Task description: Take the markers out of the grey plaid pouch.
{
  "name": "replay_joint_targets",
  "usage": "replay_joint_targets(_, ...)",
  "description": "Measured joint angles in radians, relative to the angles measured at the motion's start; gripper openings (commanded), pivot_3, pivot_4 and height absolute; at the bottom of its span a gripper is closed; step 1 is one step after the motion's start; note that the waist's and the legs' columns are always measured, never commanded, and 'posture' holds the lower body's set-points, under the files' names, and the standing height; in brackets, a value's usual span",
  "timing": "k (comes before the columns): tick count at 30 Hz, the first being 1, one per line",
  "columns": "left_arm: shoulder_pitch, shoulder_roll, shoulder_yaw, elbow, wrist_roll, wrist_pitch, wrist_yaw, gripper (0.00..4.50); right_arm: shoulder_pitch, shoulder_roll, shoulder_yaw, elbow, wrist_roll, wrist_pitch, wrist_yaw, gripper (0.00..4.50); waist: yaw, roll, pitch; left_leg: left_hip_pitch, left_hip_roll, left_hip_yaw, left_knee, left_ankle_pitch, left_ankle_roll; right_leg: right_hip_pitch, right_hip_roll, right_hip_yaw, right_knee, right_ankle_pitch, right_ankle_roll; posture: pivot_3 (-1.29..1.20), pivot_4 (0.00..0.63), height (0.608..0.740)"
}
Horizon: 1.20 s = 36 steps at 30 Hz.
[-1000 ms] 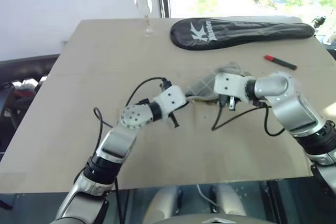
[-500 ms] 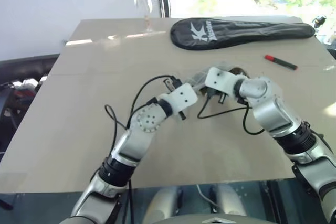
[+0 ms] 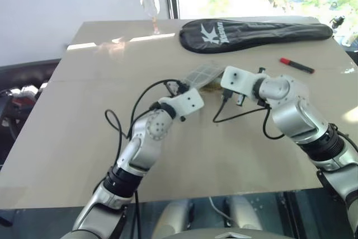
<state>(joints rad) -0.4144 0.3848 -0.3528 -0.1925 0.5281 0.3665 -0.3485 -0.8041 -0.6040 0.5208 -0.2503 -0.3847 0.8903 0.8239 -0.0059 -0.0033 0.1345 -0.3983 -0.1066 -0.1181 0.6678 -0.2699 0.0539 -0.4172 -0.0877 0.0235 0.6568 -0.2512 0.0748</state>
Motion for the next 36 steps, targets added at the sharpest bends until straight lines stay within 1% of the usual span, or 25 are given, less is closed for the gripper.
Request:
replay_joint_targets(5,0.036,0.037,0.050,0.009,-0.002,0.000,0.001,0.00,0.097,-0.143,-0.036,0.001,0.000,-0.015,0.007,0.39,0.005,0.000,0.000,-0.001,0.000,0.000,0.000,0.000,0.000,0.000,-0.001,0.000,-0.001,0.000,0.000,0.00,0.150,0.740)
replay_joint_targets(8,0.075,0.075,0.096,0.007,-0.002,-0.001,0.001,0.00,0.167,-0.228,-0.097,0.035,0.001,-0.021,0.004,0.39,0.007,0.000,0.000,0.000,0.000,0.000,0.000,0.000,0.000,0.000,-0.002,0.000,-0.001,0.000,0.000,0.00,0.150,0.740)
replay_joint_targets(12,0.137,0.103,0.132,-0.024,-0.003,-0.001,-0.002,0.00,0.239,-0.284,-0.174,0.065,0.007,-0.018,-0.008,0.39,0.006,0.000,0.000,0.000,0.001,0.001,-0.001,0.000,0.000,0.000,-0.002,0.001,-0.001,0.000,0.000,0.00,0.150,0.740)
replay_joint_targets(14,0.178,0.124,0.154,-0.047,-0.002,0.001,-0.005,0.00,0.283,-0.317,-0.207,0.087,0.009,-0.018,-0.012,1.39,0.008,0.000,0.000,0.000,0.001,0.001,-0.001,0.000,0.000,0.000,-0.002,0.001,-0.001,0.000,0.000,0.00,0.150,0.740)
replay_joint_targets(15,0.188,0.129,0.161,-0.054,-0.002,0.002,-0.006,0.00,0.293,-0.322,-0.217,0.089,0.011,-0.018,-0.012,1.69,0.008,0.000,0.000,0.000,0.001,0.001,-0.001,0.000,0.000,0.000,-0.002,0.001,-0.001,0.000,0.000,0.00,0.150,0.740)
replay_joint_targets(16,0.215,0.139,0.177,-0.078,-0.002,0.005,-0.008,0.00,0.322,-0.337,-0.235,0.086,0.022,-0.017,-0.010,2.17,0.008,0.000,0.000,0.000,0.001,0.001,-0.001,0.000,0.000,0.000,-0.002,0.001,-0.001,0.000,0.000,0.00,0.150,0.740)
replay_joint_targets(18,0.257,0.156,0.205,-0.110,-0.002,0.011,-0.013,0.67,0.360,-0.351,-0.264,0.072,0.041,-0.015,0.001,3.16,0.008,0.000,0.000,0.000,0.001,0.001,-0.001,0.000,0.000,0.000,-0.002,0.002,-0.001,0.000,0.000,0.00,0.150,0.740)
replay_joint_targets(19,0.276,0.167,0.219,-0.117,-0.002,0.012,-0.015,0.73,0.373,-0.359,-0.270,0.065,0.050,-0.015,0.005,3.32,0.008,0.000,0.000,0.000,0.002,0.002,-0.001,0.000,0.000,0.000,-0.002,0.002,-0.001,0.000,0.000,0.00,0.150,0.740)
replay_joint_targets(20,0.284,0.171,0.229,-0.119,-0.003,0.013,-0.015,1.33,0.381,-0.362,-0.275,0.061,0.055,-0.016,0.008,3.98,0.009,0.000,0.000,0.000,0.002,0.002,-0.001,0.000,0.000,0.000,-0.002,0.002,-0.001,0.000,0.000,0.00,0.150,0.740)
replay_joint_targets(21,0.302,0.177,0.247,-0.130,-0.006,0.013,-0.017,1.74,0.391,-0.362,-0.290,0.055,0.063,-0.024,0.007,4.39,0.010,0.000,0.000,0.000,0.002,0.002,0.000,0.000,0.000,0.000,-0.002,0.002,-0.001,0.000,0.000,0.00,0.150,0.740)
replay_joint_targets(22,0.306,0.179,0.252,-0.134,-0.008,0.013,-0.018,1.96,0.392,-0.362,-0.294,0.053,0.065,-0.026,0.006,4.50,0.011,0.000,0.000,0.000,0.002,0.002,0.000,0.000,0.000,0.000,-0.002,0.002,-0.001,0.000,0.000,0.00,0.150,0.740)
replay_joint_targets(23,0.320,0.183,0.265,-0.144,-0.016,0.007,-0.021,2.42,0.393,-0.362,-0.303,0.047,0.073,-0.035,0.006,4.50,0.012,0.000,0.000,0.000,0.002,0.002,0.000,0.000,0.000,0.000,-0.002,0.002,-0.001,0.000,0.000,0.00,0.150,0.740)
replay_joint_targets(24,0.339,0.195,0.277,-0.154,-0.023,-0.006,-0.024,2.75,0.396,-0.367,-0.312,0.032,0.083,-0.044,0.010,4.50,0.012,0.000,0.000,0.000,0.002,0.002,-0.001,0.000,0.000,0.000,-0.002,0.002,-0.001,0.000,0.000,0.00,0.150,0.740)
replay_joint_targets(25,0.368,0.217,0.299,-0.160,-0.034,-0.023,-0.028,3.38,0.401,-0.375,-0.335,0.006,0.105,-0.052,0.024,4.50,0.013,0.000,0.000,0.000,0.002,0.002,-0.001,0.000,0.000,0.000,-0.002,0.002,-0.001,0.000,0.000,0.00,0.150,0.740)
replay_joint_targets(27,0.397,0.232,0.329,-0.162,-0.041,-0.035,-0.029,4.30,0.412,-0.381,-0.369,-0.021,0.139,-0.062,0.043,4.50,0.017,0.000,0.000,0.000,0.002,0.001,-0.002,0.000,0.000,0.000,-0.001,0.001,-0.002,0.000,0.000,0.00,0.150,0.740)
replay_joint_targets(28,0.426,0.246,0.352,-0.164,-0.042,-0.042,-0.029,4.42,0.420,-0.379,-0.401,-0.050,0.173,-0.067,0.056,4.50,0.018,0.000,0.000,0.000,0.002,0.002,-0.002,0.000,0.000,0.001,-0.001,0.002,-0.002,0.000,0.000,0.00,0.150,0.740)
replay_joint_targets(29,0.436,0.249,0.359,-0.165,-0.042,-0.044,-0.029,4.42,0.424,-0.374,-0.417,-0.060,0.187,-0.069,0.061,4.50,0.019,0.000,0.000,0.000,0.002,0.002,-0.002,0.000,0.000,0.001,-0.001,0.001,-0.003,0.000,0.000,0.00,0.150,0.740)
replay_joint_targets(31,0.490,0.258,0.396,-0.171,-0.045,-0.052,-0.023,4.42,0.438,-0.323,-0.494,-0.100,0.272,-0.082,0.076,4.50,0.019,0.000,0.000,0.001,0.003,0.002,-0.002,0.000,0.000,0.002,-0.001,0.002,-0.004,0.000,0.000,0.00,0.150,0.740)
replay_joint_targets(33,0.532,0.257,0.432,-0.179,-0.060,-0.066,-0.016,4.42,0.490,-0.272,-0.570,-0.167,0.372,-0.096,0.108,4.50,0.021,0.000,0.000,0.001,0.003,0.000,-0.003,-0.001,0.000,0.003,-0.001,0.002,-0.005,0.000,0.000,0.00,0.150,0.740)
replay_joint_targets(35,0.562,0.225,0.476,-0.190,-0.105,-0.061,-0.015,4.42,0.574,-0.243,-0.594,-0.225,0.459,-0.114,0.145,4.50,0.025,0.000,0.000,0.001,0.003,-0.002,-0.003,-0.001,0.000,0.004,-0.002,0.002,-0.006,0.000,0.000,0.00,0.150,0.740)
replay_joint_targets(36,0.568,0.183,0.506,-0.200,-0.156,-0.043,-0.024,4.42,0.616,-0.219,-0.614,-0.247,0.504,-0.123,0.161,4.50,0.027,0.000,0.000,0.001,0.003,-0.002,-0.003,-0.001,0.000,0.004,-0.002,0.002,-0.007,0.000,0.000,0.00,0.150,0.740)
